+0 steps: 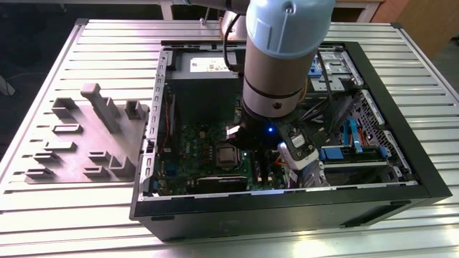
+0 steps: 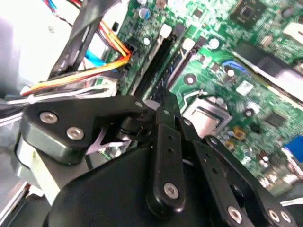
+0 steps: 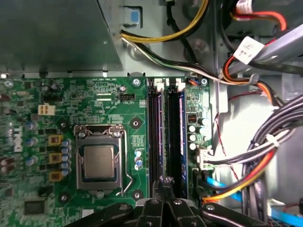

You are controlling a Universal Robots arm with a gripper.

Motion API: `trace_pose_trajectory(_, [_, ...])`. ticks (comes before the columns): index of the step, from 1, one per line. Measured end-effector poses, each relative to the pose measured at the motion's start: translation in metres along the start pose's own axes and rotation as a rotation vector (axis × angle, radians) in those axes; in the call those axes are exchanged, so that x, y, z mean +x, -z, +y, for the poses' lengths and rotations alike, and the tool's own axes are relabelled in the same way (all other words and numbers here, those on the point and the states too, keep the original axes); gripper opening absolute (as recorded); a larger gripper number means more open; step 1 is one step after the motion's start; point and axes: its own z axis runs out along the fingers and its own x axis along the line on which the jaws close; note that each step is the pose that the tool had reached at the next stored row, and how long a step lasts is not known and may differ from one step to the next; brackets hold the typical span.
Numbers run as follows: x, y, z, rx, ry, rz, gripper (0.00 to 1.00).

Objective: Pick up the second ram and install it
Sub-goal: 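Press down the second ram until it locks into place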

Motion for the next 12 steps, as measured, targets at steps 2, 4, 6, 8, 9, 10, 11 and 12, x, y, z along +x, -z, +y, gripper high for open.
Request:
trace_pose_trajectory(2, [-0.0002, 0.0057, 0.0002, 0.0, 0.0, 0.0, 0.1])
trace_pose_trajectory(4, [-0.0005, 0.0119, 0.0005, 0.0, 0.0, 0.0, 0.1])
trace_pose_trajectory(6, [-0.0008, 0.0177, 0.0008, 0.0002, 0.0, 0.0001, 0.1])
trace_pose_trajectory(8, [-0.0009, 0.0191, 0.0009, -0.0001, 0.0, 0.0, 0.1])
trace_pose_trajectory(9, [-0.0009, 0.0191, 0.0009, -0.0002, 0.0, -0.0001, 0.1])
trace_pose_trajectory(10, [-0.0009, 0.0195, 0.0009, 0.0001, 0.0, 0.0, 0.1])
trace_pose_trajectory(11, [-0.0009, 0.0195, 0.0009, 0.0001, 0.0, 0.0001, 0.1])
trace_pose_trajectory(12, [-0.0009, 0.0196, 0.0012, 0.0002, 0.0, 0.0001, 0.1])
